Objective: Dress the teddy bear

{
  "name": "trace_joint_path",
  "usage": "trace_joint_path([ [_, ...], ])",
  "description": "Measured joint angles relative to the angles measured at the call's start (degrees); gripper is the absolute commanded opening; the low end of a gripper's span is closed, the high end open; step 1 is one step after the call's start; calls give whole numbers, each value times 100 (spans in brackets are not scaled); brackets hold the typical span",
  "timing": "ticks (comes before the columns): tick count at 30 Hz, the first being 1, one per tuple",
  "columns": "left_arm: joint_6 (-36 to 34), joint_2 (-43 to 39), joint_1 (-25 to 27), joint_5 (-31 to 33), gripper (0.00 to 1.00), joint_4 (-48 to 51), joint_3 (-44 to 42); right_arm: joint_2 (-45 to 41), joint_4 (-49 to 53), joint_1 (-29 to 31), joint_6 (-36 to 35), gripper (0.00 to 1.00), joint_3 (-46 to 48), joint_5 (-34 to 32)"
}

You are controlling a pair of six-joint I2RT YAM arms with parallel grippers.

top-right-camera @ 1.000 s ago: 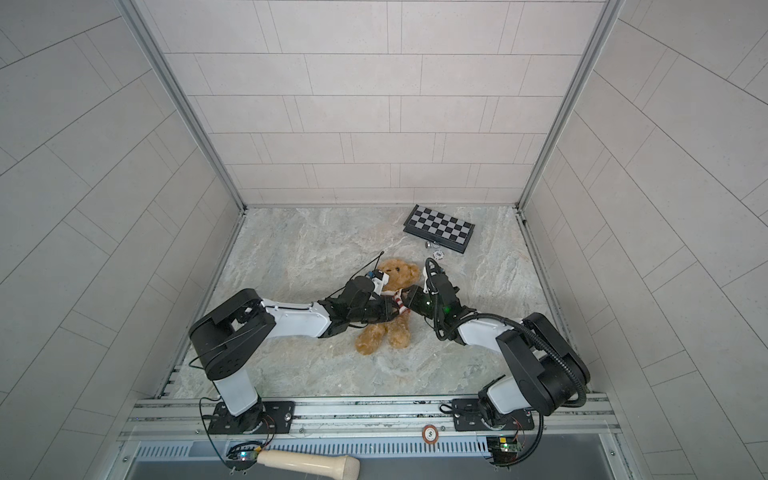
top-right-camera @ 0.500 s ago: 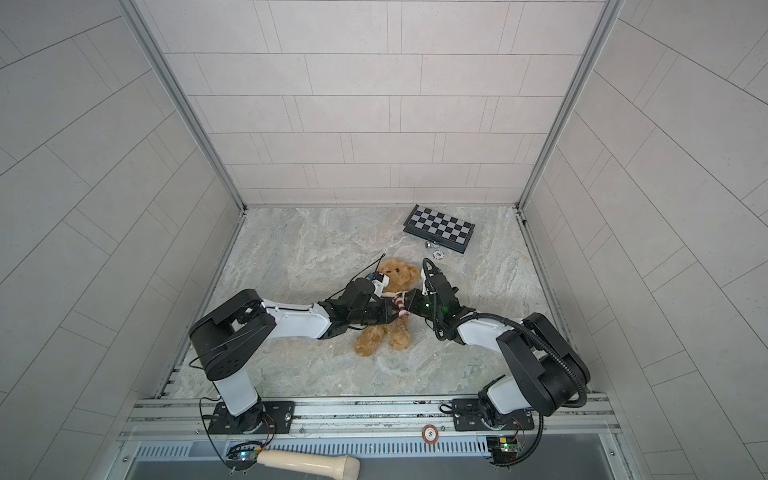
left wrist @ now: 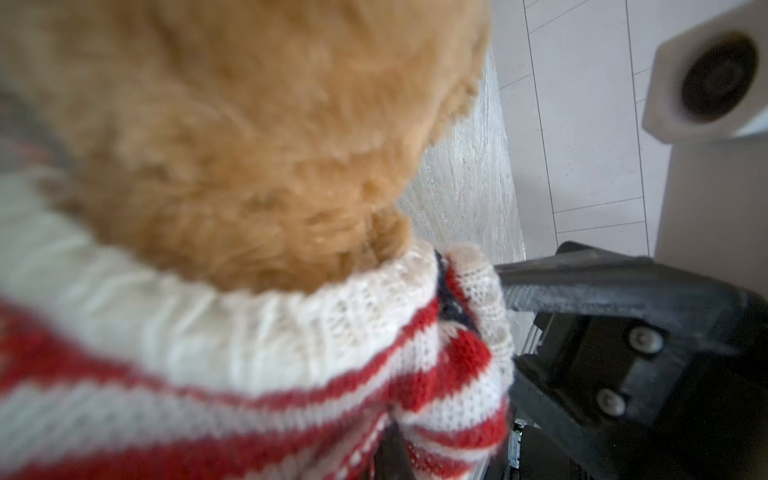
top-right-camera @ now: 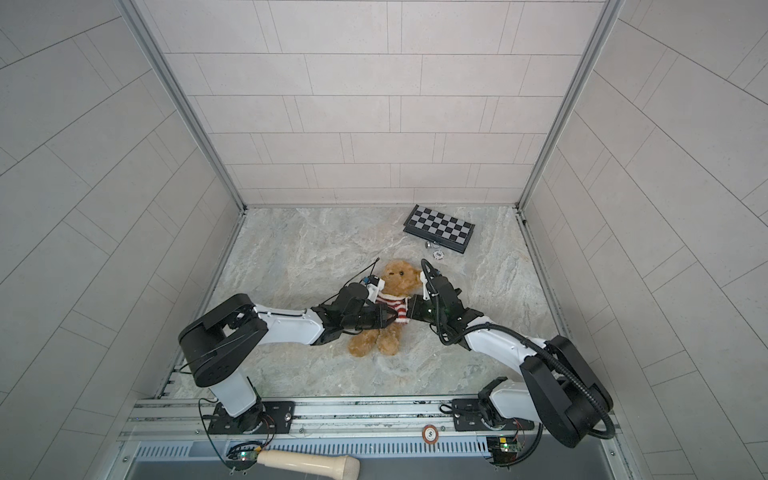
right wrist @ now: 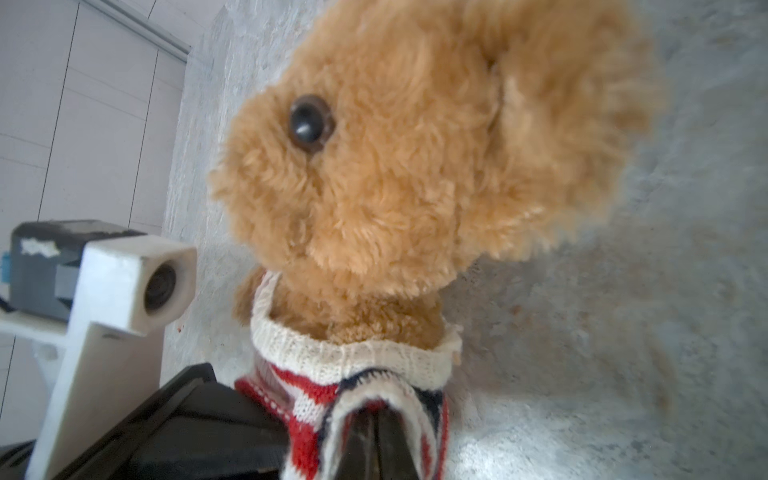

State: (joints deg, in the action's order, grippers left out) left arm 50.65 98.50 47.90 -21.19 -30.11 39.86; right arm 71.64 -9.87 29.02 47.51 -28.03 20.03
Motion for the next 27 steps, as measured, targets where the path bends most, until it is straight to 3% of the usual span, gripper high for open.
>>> trace_joint_path([
  [16,-387,-527,-284,50,0,404,-164,-1196,450,61,-385,0,476,4],
  [27,-754,-684,-131,321,0,841,-76,-1213,367,63,-310,0,579,-37],
])
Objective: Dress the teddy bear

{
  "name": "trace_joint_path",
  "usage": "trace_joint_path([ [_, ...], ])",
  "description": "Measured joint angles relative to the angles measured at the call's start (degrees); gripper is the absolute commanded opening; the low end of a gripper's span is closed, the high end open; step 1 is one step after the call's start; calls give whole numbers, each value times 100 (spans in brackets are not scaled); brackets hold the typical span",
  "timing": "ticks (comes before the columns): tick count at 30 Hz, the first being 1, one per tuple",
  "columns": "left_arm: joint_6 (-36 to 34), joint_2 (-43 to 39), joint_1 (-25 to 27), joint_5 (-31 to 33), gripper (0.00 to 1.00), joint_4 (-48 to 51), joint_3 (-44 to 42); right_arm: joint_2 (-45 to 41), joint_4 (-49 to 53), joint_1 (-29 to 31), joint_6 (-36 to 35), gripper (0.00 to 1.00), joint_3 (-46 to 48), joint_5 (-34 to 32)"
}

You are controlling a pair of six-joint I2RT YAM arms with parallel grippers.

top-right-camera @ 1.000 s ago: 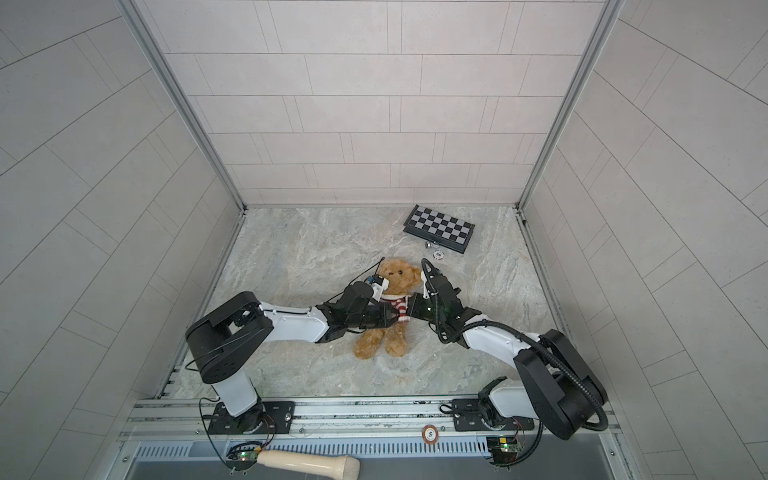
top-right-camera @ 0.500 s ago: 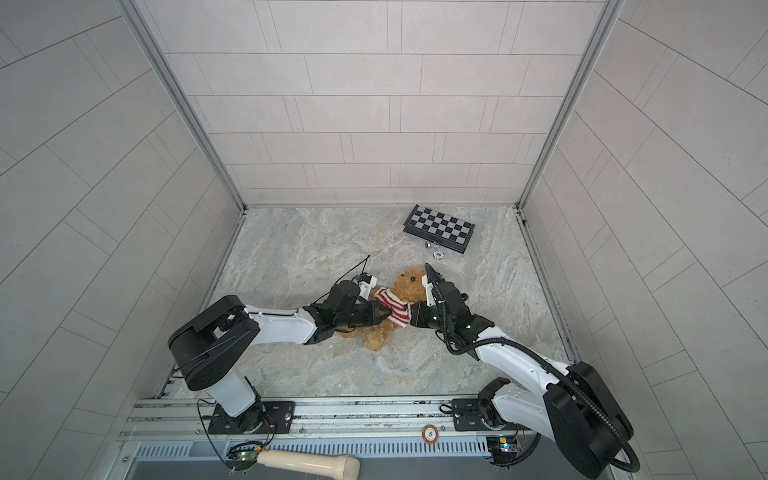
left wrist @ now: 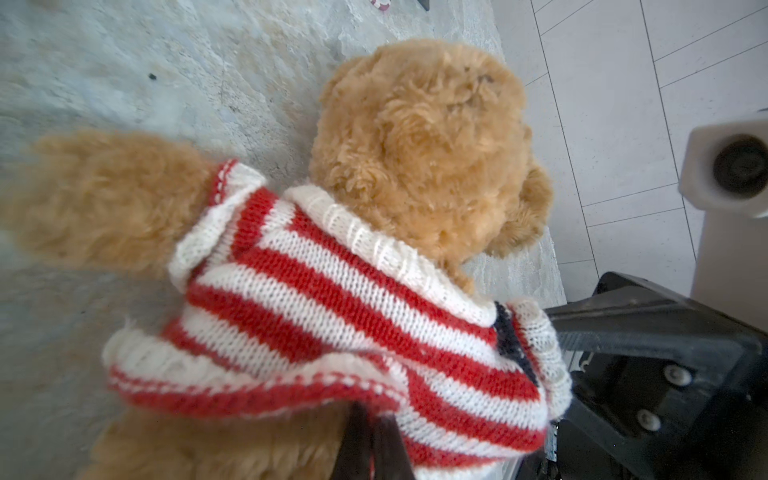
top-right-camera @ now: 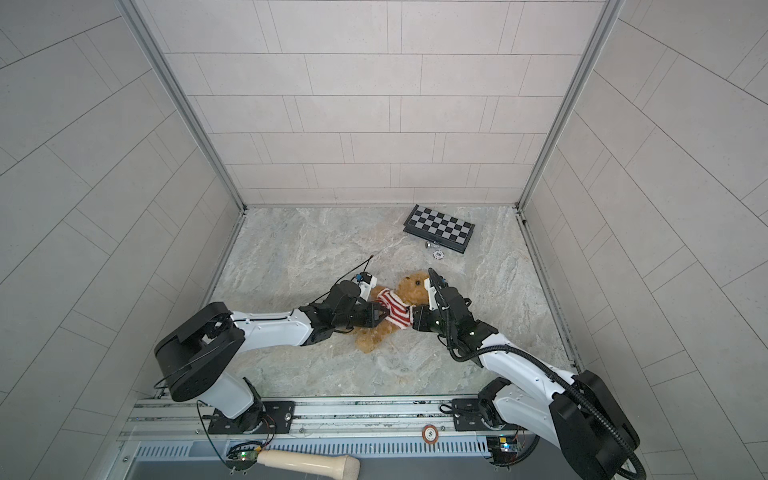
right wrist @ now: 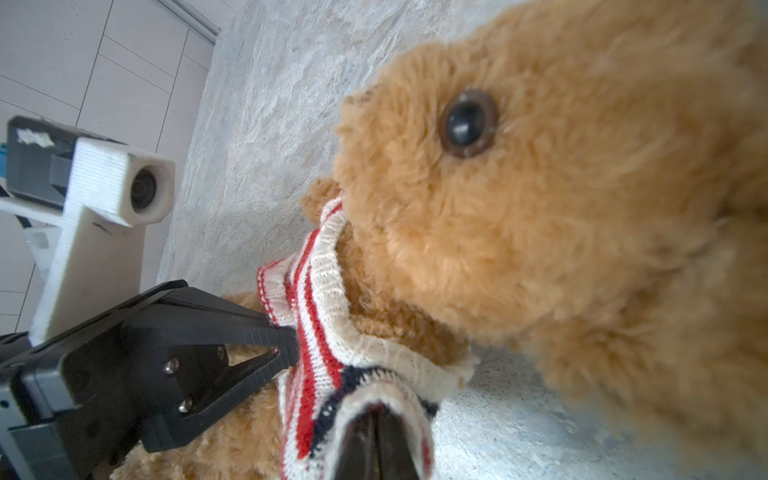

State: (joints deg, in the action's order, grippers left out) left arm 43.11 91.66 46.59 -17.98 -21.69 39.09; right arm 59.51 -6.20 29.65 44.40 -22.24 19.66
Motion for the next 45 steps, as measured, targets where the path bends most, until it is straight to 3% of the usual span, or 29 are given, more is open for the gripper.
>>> trace_joint_path([
  [7,-170,-186,-485,-114,0,212,-138,-501,2,26,-120,0,129,-37],
  [24,-1060,-358,-442,243,0,809,-55,-575,-289,33,-420,0,136,708],
  [33,-1335,-732,125,293,27,1270,214,-688,-258,197,-490,0,136,160],
  [38,-1394,-1163,181,400,40,1657,177,-529,-426,326,-455,0,125,-157],
  [45,-1504,-1733,175,623,45,2063,160,-190,-702,343,-304,0,4,-511],
])
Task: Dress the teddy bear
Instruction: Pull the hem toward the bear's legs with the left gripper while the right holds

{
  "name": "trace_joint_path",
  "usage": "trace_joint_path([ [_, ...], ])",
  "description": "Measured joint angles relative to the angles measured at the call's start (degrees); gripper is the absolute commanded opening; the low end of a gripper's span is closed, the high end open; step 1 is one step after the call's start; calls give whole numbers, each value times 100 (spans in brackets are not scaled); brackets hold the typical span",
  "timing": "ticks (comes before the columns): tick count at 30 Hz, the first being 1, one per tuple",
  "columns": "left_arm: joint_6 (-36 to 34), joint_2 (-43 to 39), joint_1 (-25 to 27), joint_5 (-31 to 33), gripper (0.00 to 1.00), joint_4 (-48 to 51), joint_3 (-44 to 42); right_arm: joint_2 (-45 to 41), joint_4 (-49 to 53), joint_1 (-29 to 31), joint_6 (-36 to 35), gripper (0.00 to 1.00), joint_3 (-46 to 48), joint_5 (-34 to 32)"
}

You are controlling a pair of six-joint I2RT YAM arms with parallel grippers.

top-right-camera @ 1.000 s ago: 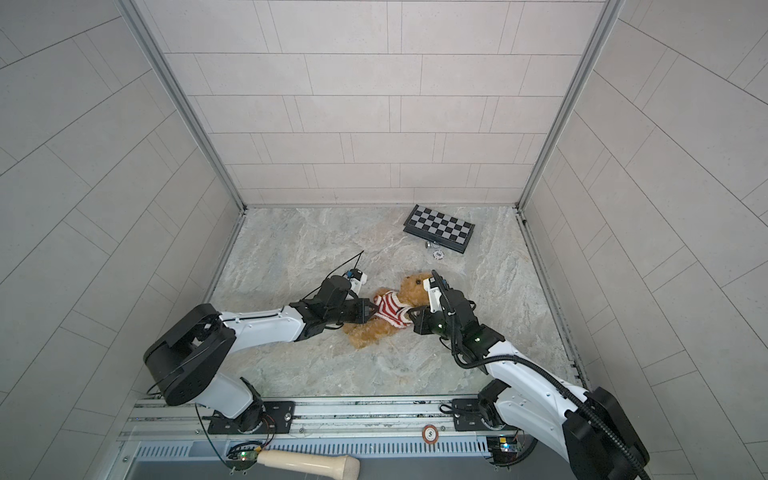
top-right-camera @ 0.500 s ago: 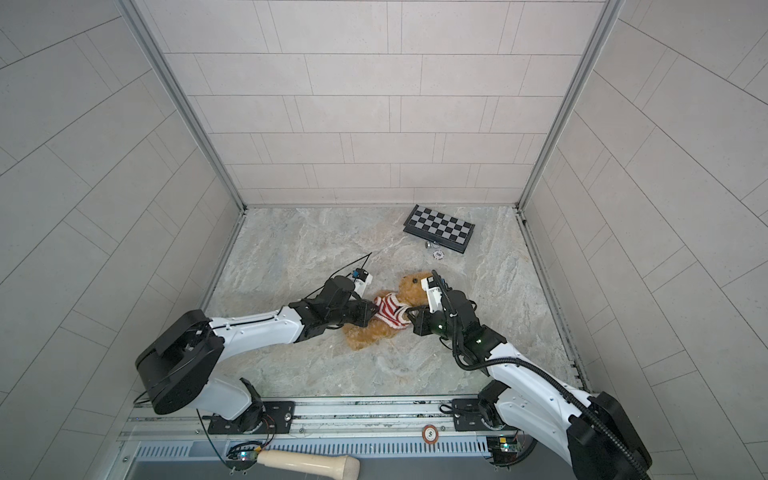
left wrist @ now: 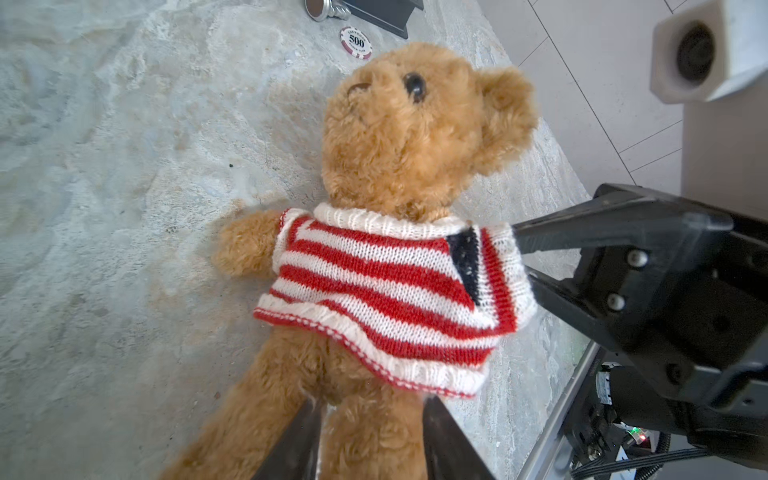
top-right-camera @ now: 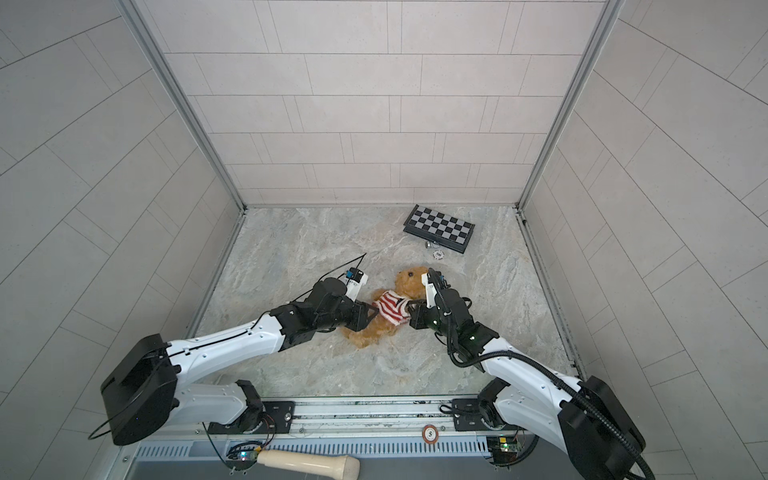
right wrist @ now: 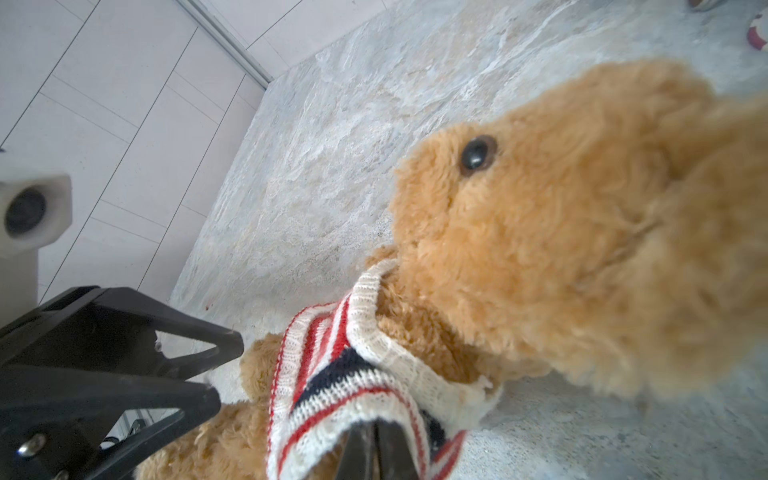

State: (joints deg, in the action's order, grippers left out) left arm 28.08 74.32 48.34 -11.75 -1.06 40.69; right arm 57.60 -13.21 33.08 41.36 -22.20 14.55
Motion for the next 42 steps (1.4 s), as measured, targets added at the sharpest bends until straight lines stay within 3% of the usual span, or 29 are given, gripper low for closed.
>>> trace_joint_path([
  [10,170,-914,0,144,60,291,-450,20,-79,61,33,0,-59,-363],
  [21,214,-1071,-125,-186,59,308,-258,1049,-776,243,87,0,-616,-466],
  [27,570,-1108,-203,-264,57,9,-258,1255,-1082,260,87,0,-713,-588],
  [32,876,-1110,-293,-236,69,-116,-275,1377,-1252,280,133,0,-726,-608],
  [36,1016,-1130,-299,-205,68,-127,-345,1377,-1408,328,157,0,-719,-612],
  [42,1252,-1075,-299,-205,57,-299,-413,1447,-1556,341,201,0,-721,-605],
])
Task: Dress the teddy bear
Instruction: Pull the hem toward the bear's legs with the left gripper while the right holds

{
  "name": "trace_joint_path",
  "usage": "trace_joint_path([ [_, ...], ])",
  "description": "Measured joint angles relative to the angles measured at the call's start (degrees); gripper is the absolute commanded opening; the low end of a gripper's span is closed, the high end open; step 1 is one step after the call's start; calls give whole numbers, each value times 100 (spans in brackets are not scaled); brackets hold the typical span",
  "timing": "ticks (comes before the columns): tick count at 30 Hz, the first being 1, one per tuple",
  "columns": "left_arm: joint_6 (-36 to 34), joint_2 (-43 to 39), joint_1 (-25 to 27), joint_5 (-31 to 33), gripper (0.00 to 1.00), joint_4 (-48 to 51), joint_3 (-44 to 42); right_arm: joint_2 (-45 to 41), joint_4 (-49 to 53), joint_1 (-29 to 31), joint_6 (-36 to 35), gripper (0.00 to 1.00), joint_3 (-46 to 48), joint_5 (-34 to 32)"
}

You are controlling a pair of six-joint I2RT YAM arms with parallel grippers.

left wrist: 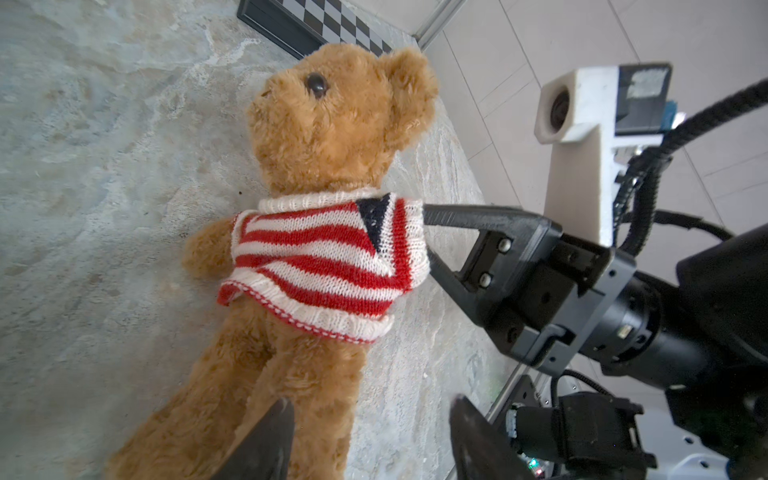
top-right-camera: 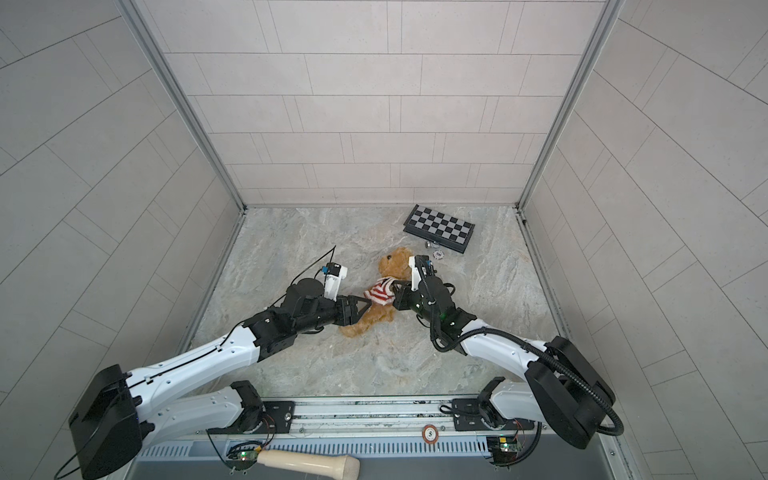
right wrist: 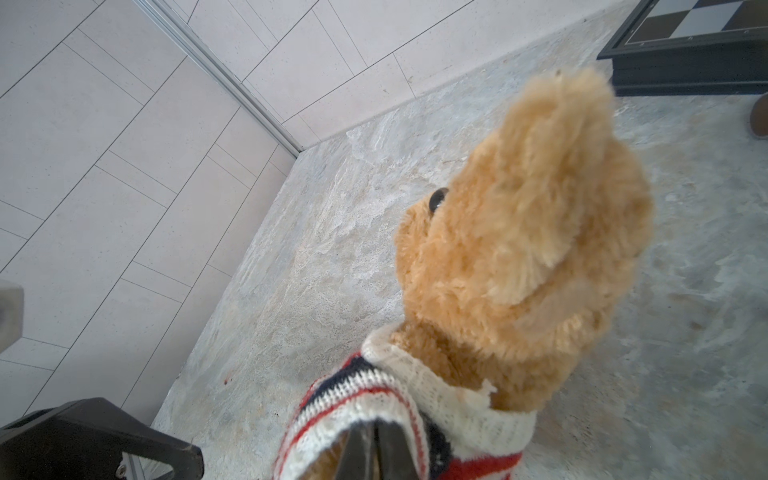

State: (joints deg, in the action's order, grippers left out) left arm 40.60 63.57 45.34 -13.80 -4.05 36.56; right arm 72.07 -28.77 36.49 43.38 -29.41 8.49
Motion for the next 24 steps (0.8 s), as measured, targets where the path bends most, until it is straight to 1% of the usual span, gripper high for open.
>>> trace_joint_path([
  [2,107,162,0,-26,53,-205,-22,66,-59,17,35,0,0,-2],
  [8,520,745,-2,-28,52,-778,-286,214,-203,55,111,0,2,0],
  [11,767,920,-48,-15,44,-1054,-455,267,-284,55,155,0,2,2],
  [14,946,1110,-96,-33,44,-1340,-498,328,-367,72,208,0,0,11],
  [18,1104,1294,-118,-81,48,-1670,-498,354,-428,109,260,0,2,7],
  [24,1331,1327,-136,-162,50,-2210,-564,334,-437,151,319,0,46,-4],
])
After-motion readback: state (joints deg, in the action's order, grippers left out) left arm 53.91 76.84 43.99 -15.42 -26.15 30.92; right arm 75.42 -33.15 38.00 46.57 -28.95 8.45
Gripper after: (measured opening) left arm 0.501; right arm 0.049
